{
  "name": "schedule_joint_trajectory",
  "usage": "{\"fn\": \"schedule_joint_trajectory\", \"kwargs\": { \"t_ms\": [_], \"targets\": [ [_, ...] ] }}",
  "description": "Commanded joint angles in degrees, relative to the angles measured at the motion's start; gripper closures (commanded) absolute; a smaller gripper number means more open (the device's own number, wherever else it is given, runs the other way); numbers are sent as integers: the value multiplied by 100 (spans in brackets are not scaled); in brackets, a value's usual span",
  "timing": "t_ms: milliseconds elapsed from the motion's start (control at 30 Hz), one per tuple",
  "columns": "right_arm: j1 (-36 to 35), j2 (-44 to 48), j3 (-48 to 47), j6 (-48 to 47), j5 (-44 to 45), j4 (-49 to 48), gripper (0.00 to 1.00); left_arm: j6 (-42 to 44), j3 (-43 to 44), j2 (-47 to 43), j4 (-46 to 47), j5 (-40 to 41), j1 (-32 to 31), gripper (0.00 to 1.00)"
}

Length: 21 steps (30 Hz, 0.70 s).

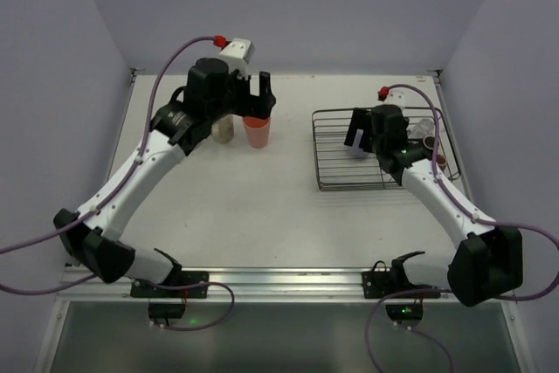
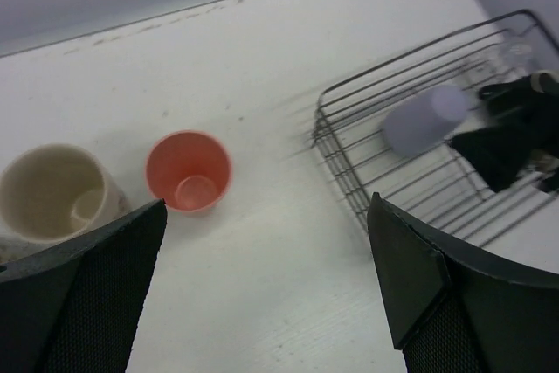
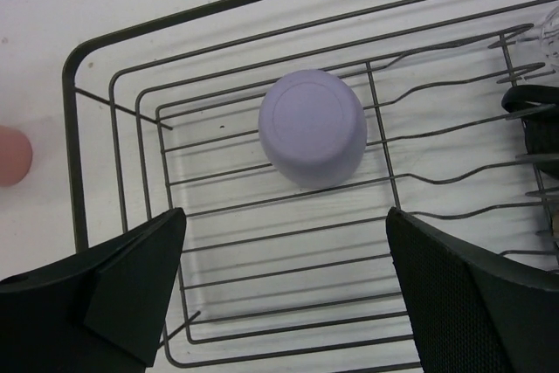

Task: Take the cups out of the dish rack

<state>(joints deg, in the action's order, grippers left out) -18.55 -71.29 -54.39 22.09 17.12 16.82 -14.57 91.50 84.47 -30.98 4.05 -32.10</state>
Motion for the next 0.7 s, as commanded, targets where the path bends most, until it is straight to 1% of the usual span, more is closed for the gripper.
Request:
{"fn": "schedule_joint_trajectory", "kwargs": {
  "t_ms": [0, 33, 67, 100, 133, 200, 233, 267, 300, 333, 400, 533, 633, 667],
  "targets": [
    [61, -385, -537, -196, 379, 5, 1, -450, -1088, -947, 1565, -1177, -226, 0],
    [96, -499, -616, -239, 414, 40, 1, -511, -1709, -1132, 1752, -1335, -270, 0],
    [123, -718, -738, -257, 510, 58, 1, -651, -2019, -1491, 1910, -1659, -323, 0],
    [141, -816, -783, -275, 546, 67, 1, -722, -2318, -1660, 2094, -1801, -350, 0],
    [175, -912, -827, -292, 590, 58, 1, -801, -2904, -1966, 2418, -1925, -376, 0],
    [202, -1202, -924, -293, 660, 67, 1, -1021, -3461, -2240, 2867, -2171, -438, 0],
    [220, -1299, -959, -275, 687, 58, 2, -1091, -3925, -2346, 2983, -2242, -446, 0],
    [220, -1465, -1012, -266, 730, 58, 2, -1179, -4112, -2530, 3019, -2286, -447, 0],
    [228, -1537, -1038, -266, 774, 58, 4, -1215, -4271, -2627, 3350, -2278, -464, 0],
    [263, -1607, -1065, -292, 749, 67, 5, -1241, -4594, -2715, 3475, -2286, -464, 0],
    [290, -1817, -1187, -310, 696, 58, 6, -1320, -4843, -2918, 3669, -2304, -464, 0],
    [316, -2178, -1451, -450, 582, 6, 13, -1364, -5177, -2919, 4055, -2479, -464, 0],
    [316, -2415, -1592, -486, 529, -12, 28, -1435, -5230, -2752, 4188, -2559, -473, 0],
    [316, -2425, -1601, -495, 529, -21, 35, -1461, -5239, -2682, 4223, -2611, -464, 0]
  ]
}}
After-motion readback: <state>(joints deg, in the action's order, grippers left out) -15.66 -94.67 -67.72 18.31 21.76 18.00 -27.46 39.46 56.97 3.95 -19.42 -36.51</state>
